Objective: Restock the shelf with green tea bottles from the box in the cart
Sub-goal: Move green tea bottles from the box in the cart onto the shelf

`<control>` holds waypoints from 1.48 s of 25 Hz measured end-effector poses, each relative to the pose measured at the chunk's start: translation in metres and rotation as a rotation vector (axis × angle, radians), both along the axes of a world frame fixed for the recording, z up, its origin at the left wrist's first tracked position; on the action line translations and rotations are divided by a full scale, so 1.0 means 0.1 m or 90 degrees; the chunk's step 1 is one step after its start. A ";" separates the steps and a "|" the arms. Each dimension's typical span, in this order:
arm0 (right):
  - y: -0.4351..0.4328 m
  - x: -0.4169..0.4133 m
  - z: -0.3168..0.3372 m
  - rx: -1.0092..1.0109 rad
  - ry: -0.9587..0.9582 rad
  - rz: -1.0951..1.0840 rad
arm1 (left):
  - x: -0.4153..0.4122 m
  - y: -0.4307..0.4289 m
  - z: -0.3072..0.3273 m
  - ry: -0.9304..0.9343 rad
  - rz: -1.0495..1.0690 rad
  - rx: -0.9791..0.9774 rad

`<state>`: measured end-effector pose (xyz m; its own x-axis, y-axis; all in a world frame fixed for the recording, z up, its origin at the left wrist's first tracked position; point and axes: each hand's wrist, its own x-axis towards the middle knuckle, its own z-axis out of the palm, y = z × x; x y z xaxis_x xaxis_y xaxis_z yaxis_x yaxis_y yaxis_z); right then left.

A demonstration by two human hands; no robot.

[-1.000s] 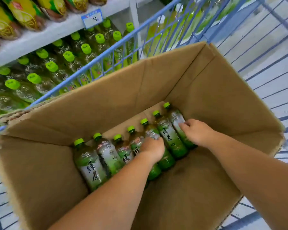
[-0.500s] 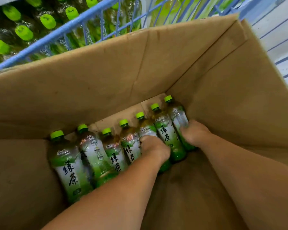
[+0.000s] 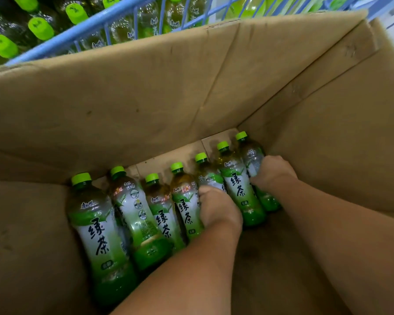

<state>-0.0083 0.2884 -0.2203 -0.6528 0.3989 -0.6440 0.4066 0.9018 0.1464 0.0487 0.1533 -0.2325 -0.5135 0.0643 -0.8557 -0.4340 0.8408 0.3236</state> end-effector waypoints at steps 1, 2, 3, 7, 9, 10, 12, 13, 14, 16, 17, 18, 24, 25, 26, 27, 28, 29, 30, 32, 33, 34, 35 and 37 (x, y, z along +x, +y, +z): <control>0.01 -0.02 0.00 -0.009 -0.006 -0.005 | 0.04 0.00 -0.03 0.015 -0.049 -0.026; 0.02 -0.03 0.01 -0.020 -0.009 -0.008 | 0.03 0.00 -0.04 0.040 -0.043 -0.060; 0.03 -0.02 0.02 -0.033 -0.004 -0.008 | 0.06 -0.02 -0.12 0.056 -0.025 -0.073; 0.12 0.04 0.10 -0.107 -0.006 -0.032 | -0.04 -0.14 0.16 0.005 0.212 -0.018; 0.18 0.03 0.24 -0.126 -0.027 -0.040 | -0.07 -0.22 0.24 -0.020 0.256 0.006; 0.20 0.02 0.32 -0.131 -0.034 -0.043 | -0.07 -0.28 0.31 -0.022 0.251 0.025; 0.21 0.05 0.56 -0.132 -0.029 -0.041 | -0.07 -0.40 0.47 -0.019 0.264 0.046; 0.20 0.07 0.68 -0.129 -0.018 -0.043 | -0.07 -0.44 0.57 -0.018 0.261 0.044; 0.18 0.10 0.81 -0.130 -0.009 -0.052 | -0.06 -0.47 0.68 -0.021 0.269 0.049; 0.14 0.17 1.06 -0.153 0.006 -0.076 | -0.03 -0.55 0.90 -0.017 0.281 0.065; 0.12 0.20 1.17 -0.165 0.009 -0.086 | -0.01 -0.58 1.00 -0.022 0.290 0.071; 0.09 0.23 1.27 -0.177 0.010 -0.089 | 0.01 -0.61 1.08 -0.025 0.314 0.093; -0.04 0.46 1.71 -0.293 0.101 -0.167 | 0.10 -0.84 1.60 -0.032 0.377 0.207; -0.07 0.51 1.76 -0.323 0.112 -0.187 | 0.10 -0.89 1.73 -0.032 0.385 0.230; -0.10 0.55 1.81 -0.347 0.117 -0.192 | 0.10 -0.96 1.83 -0.027 0.397 0.259; -0.14 0.60 1.87 -0.359 0.123 -0.185 | 0.12 -1.02 1.96 -0.018 0.410 0.279; -0.18 0.64 1.93 -0.363 0.131 -0.175 | 0.13 -1.08 2.02 -0.015 0.421 0.301; -0.23 0.69 2.00 -0.370 0.139 -0.169 | 0.15 -1.14 2.13 -0.010 0.429 0.315; -0.28 0.73 2.06 -0.383 0.148 -0.171 | 0.17 -1.20 2.20 -0.008 0.437 0.329; -0.41 0.82 2.22 -0.417 0.170 -0.191 | 0.22 -1.33 2.39 0.012 0.440 0.352; -0.48 0.87 2.31 -0.440 0.184 -0.202 | 0.24 -1.40 2.47 0.017 0.436 0.367; -0.56 0.91 2.40 -0.462 0.200 -0.210 | 0.26 -1.48 2.53 0.023 0.430 0.389; -0.66 0.94 2.51 -0.480 0.212 -0.212 | 0.29 -1.58 2.64 0.032 0.423 0.411; -0.89 0.99 2.74 -0.506 0.239 -0.206 | 0.31 -1.79 2.84 0.056 0.407 0.449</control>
<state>0.0909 0.1999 0.0536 -0.8071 0.1304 -0.5758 0.5513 0.5154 -0.6561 0.0800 -0.0253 0.0512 -0.6909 0.2354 -0.6836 -0.6934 0.0521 0.7187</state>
